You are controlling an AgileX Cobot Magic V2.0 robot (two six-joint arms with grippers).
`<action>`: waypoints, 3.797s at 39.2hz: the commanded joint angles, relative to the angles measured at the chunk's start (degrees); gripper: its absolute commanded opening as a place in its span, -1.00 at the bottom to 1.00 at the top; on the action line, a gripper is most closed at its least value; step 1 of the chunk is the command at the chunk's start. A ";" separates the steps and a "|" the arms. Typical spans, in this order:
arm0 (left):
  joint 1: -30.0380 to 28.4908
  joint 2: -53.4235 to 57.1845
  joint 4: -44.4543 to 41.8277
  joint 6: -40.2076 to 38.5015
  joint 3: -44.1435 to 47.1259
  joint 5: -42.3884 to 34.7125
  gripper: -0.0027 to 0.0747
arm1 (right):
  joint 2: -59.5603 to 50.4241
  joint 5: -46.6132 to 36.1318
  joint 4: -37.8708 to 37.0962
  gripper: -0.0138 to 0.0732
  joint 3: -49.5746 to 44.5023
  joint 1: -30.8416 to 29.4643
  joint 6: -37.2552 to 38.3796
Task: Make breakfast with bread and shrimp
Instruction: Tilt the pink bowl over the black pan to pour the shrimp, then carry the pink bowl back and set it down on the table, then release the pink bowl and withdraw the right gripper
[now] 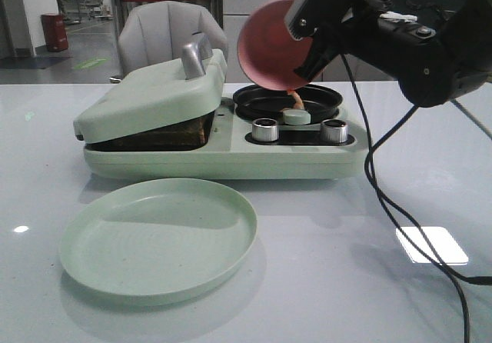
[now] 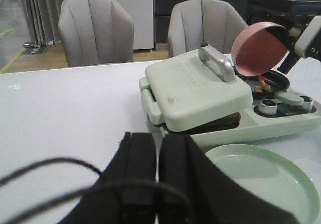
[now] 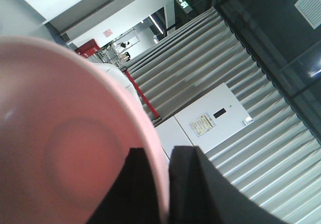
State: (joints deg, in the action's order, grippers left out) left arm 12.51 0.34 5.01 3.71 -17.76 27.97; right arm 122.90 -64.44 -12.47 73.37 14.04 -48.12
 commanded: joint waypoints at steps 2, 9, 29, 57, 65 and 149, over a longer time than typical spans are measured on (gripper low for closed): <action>-0.16 0.03 0.65 -0.64 -1.39 -4.95 -0.64 | -3.70 -8.98 4.03 -0.36 1.40 -0.19 9.71; -0.16 0.03 0.65 -0.64 -1.39 -4.95 -0.64 | -4.04 -7.42 16.47 -0.36 2.02 -0.25 40.60; -0.16 0.03 0.65 -0.64 -1.39 -4.95 -0.64 | -19.25 46.50 19.90 -0.36 6.84 -3.85 63.93; -0.16 0.03 0.65 -0.64 -1.39 -4.95 -0.64 | -26.09 95.33 19.88 -0.36 8.37 -17.09 56.84; -0.16 0.03 0.65 -0.64 -1.39 -4.95 -0.64 | -25.26 102.27 20.90 -0.36 8.37 -17.19 49.75; -0.16 0.03 0.65 -0.64 -1.39 -4.95 -0.64 | -46.36 93.46 38.34 0.57 -5.34 -12.89 23.86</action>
State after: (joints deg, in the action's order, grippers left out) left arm 12.51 0.34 5.10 3.71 -17.76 27.97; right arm 81.46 35.95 24.25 69.68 0.51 -23.21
